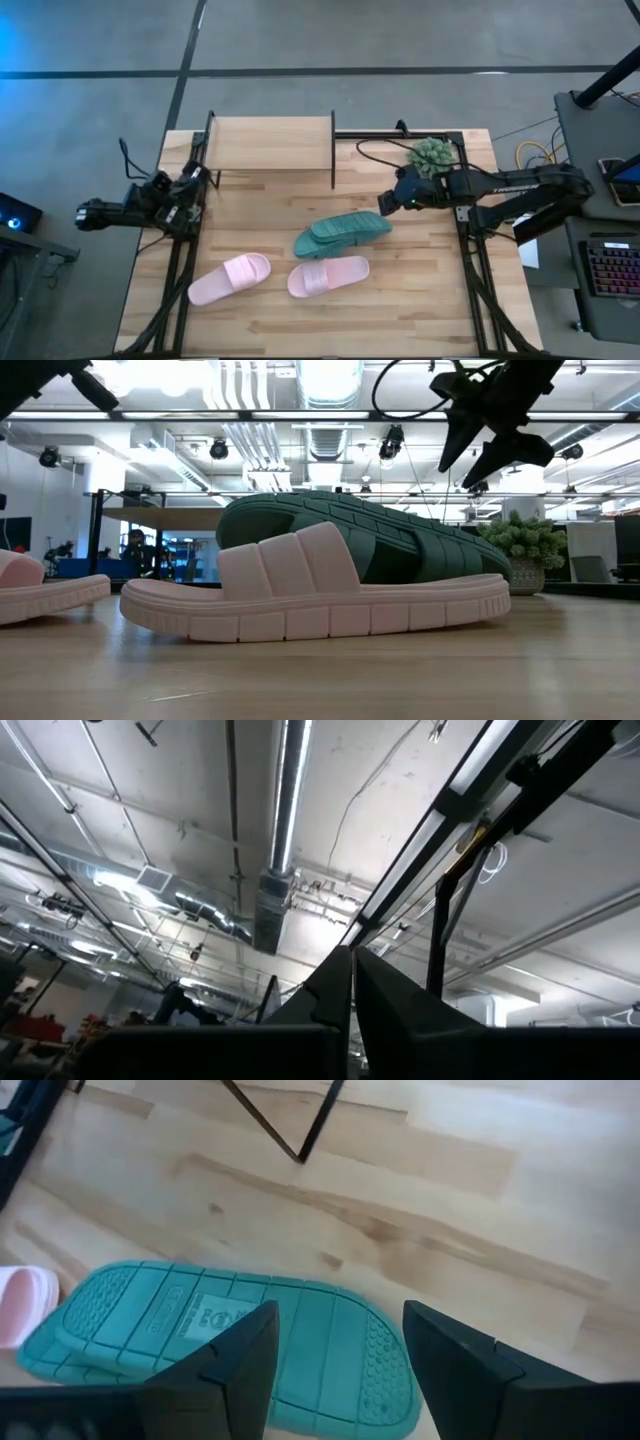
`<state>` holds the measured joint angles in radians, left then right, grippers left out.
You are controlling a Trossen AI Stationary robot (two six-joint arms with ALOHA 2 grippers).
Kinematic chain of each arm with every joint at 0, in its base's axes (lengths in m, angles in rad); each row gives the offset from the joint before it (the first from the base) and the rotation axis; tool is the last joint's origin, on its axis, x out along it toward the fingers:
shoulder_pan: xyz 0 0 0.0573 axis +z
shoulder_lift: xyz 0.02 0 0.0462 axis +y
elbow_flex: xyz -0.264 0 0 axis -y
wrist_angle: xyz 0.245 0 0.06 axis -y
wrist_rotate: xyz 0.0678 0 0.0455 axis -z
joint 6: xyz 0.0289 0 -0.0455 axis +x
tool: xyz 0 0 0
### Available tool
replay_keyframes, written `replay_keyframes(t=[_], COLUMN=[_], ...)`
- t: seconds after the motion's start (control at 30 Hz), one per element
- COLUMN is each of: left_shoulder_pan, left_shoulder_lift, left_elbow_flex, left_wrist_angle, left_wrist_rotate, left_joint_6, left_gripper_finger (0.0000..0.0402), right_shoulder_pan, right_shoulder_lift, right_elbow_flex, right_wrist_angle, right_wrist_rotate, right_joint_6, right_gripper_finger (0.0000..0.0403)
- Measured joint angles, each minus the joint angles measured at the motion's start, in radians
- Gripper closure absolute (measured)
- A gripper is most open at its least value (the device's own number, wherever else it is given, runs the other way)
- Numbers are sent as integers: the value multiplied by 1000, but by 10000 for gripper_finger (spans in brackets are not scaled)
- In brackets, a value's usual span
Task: Pick and place slides into the shelf
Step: Put the bottom blue slide on the shelf
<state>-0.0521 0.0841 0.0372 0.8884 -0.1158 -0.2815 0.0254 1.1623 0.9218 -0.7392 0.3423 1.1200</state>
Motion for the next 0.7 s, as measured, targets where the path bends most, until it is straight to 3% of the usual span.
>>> replay_keyframes(t=[0.27,0.47,0.57,0.7], left_shoulder_pan=[0,0,0,0], left_shoulder_lift=[-2,0,0,17], left_elbow_flex=[1,17,39,101], left_wrist_angle=[97,103,-13,-301], left_wrist_rotate=[75,-103,-104,-115], left_joint_6=[3,1,1,1], left_gripper_finger=[400,400,400,400], right_shoulder_pan=[0,0,0,0], right_shoulder_lift=[97,133,133,133], right_elbow_flex=[0,31,65,110], right_wrist_angle=[94,116,96,20], right_wrist_rotate=[-9,-30,-35,-35], right_joint_6=[37,1,-39,-80], right_gripper_finger=[197,197,197,197])
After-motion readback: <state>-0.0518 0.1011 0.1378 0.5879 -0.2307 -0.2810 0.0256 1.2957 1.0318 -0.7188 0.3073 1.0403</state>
